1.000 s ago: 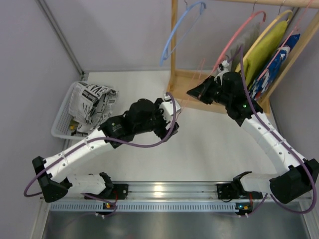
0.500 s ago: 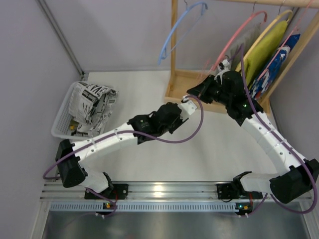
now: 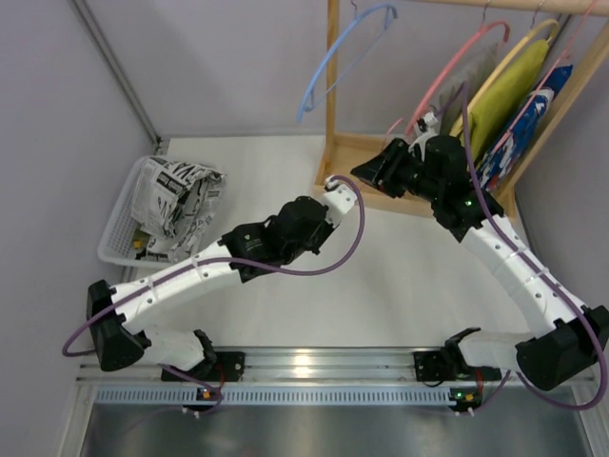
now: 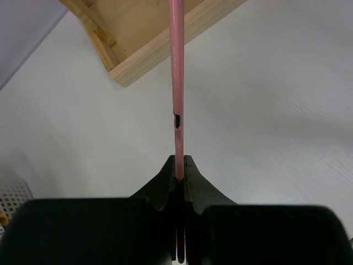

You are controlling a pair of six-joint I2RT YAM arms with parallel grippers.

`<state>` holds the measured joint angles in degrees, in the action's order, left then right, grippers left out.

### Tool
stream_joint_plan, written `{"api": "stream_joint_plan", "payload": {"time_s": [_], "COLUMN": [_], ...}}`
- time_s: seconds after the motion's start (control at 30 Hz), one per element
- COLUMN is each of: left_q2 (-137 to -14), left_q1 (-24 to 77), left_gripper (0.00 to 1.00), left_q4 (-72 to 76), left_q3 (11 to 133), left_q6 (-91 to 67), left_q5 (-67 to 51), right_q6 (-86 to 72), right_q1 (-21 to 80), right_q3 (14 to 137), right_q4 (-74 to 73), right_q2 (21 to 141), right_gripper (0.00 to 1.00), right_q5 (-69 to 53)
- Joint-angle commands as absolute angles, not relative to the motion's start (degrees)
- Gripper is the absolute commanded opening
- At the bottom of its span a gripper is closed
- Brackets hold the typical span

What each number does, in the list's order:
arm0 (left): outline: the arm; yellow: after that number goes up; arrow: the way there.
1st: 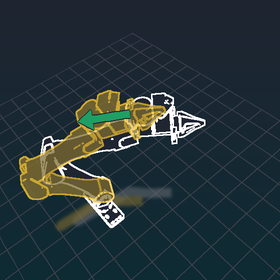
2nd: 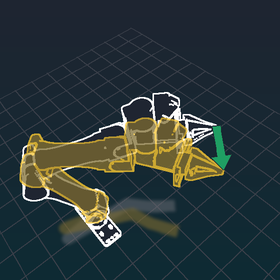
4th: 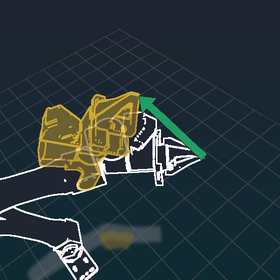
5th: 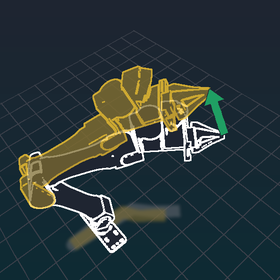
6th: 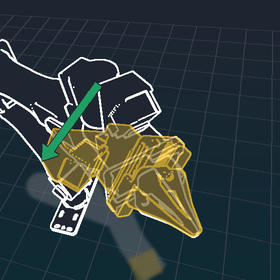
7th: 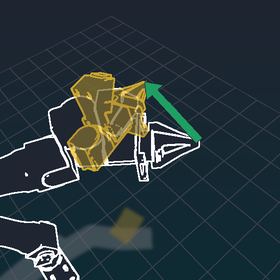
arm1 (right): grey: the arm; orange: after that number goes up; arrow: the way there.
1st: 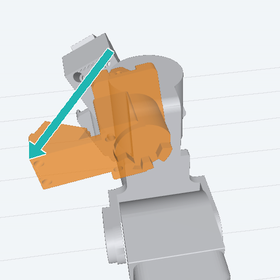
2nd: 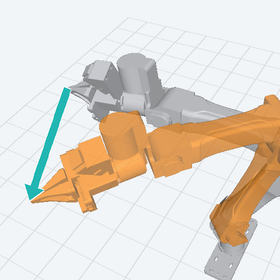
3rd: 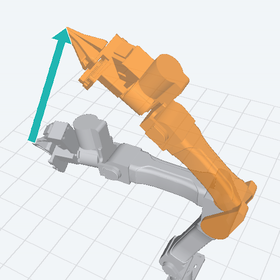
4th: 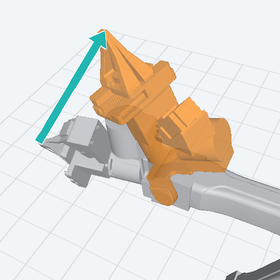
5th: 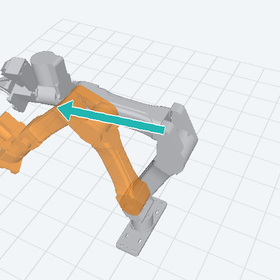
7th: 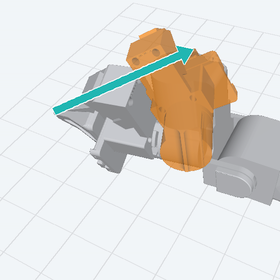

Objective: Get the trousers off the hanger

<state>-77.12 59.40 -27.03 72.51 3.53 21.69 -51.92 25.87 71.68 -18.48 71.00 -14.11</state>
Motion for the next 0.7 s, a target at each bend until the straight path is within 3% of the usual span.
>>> {"api": "stream_joint_plan", "payload": {"time_s": [0.0, 0.03, 0.2, 0.23, 0.5, 0.67], "left_q2": [-72.43, -72.33, -72.68, -72.95, -75.14, -70.85], "left_q1": [59.77, 59.68, 59.59, 59.59, 50.30, 46.50], "left_gripper": [0.00, 0.00, 0.00, 0.00, 0.00, 0.00], "left_q4": [-22.95, -22.94, -25.13, -27.22, -37.17, -37.97], "left_q3": [72.95, 73.73, 76.37, 77.42, 84.45, 80.17], "left_q6": [3.42, 3.43, 2.38, 1.85, -1.67, 4.37], "left_q5": [20.22, 19.69, 17.14, 16.01, 7.05, -3.76], "right_q6": [-49.31, -48.87, -43.95, -43.16, -34.37, -32.52], "right_q1": [26.10, 26.19, 26.10, 26.19, 25.23, 23.21], "right_q3": [72.60, 72.51, 71.63, 71.72, 73.92, 75.15], "right_q4": [-15.03, -13.90, -12.66, -13.09, -17.22, -19.77], "right_q2": [68.82, 68.64, 65.31, 64.95, 59.07, 57.22], "right_gripper": [0.45, 0.61, 0.87, 0.99, 1.00, 0.99], "right_q5": [-14.67, -15.20, -15.47, -15.29, -14.86, -14.24]}}
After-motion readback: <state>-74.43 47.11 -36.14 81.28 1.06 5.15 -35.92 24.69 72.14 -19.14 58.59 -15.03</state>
